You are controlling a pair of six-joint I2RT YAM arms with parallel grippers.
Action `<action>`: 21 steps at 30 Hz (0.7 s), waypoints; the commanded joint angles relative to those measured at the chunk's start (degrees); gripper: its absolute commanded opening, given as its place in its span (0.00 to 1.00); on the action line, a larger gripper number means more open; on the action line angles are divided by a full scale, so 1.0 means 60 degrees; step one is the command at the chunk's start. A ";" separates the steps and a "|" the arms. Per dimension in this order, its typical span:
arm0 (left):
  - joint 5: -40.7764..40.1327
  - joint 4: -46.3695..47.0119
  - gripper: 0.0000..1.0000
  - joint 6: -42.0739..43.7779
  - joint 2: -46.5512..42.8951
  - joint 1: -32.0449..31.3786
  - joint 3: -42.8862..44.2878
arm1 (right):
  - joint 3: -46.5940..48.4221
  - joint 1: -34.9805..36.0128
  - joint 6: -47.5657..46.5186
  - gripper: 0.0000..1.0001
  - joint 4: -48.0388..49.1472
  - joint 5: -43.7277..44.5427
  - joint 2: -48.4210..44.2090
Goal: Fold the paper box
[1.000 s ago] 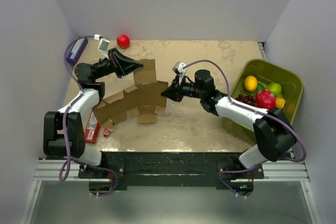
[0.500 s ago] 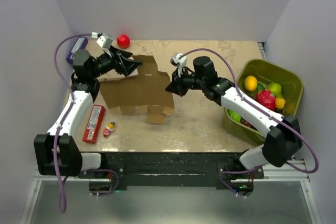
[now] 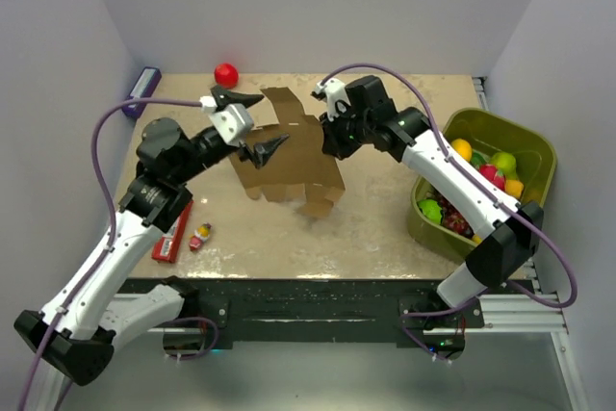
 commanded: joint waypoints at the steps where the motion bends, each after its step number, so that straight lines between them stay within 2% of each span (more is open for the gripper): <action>1: -0.1487 -0.1267 0.92 0.2142 0.0774 -0.1140 0.0349 | 0.0836 0.0008 0.0096 0.00 -0.1162 -0.0219 0.0202; 6: -0.1004 -0.1341 0.93 0.2113 0.1611 -0.1463 0.0394 | 0.0485 0.0022 -0.0123 0.00 -0.1118 -0.0849 -0.0149; 21: -0.1107 -0.0755 0.97 0.1967 0.1670 -0.1478 -0.0164 | 0.0206 0.0286 -0.0446 0.00 -0.1147 -0.1348 -0.0179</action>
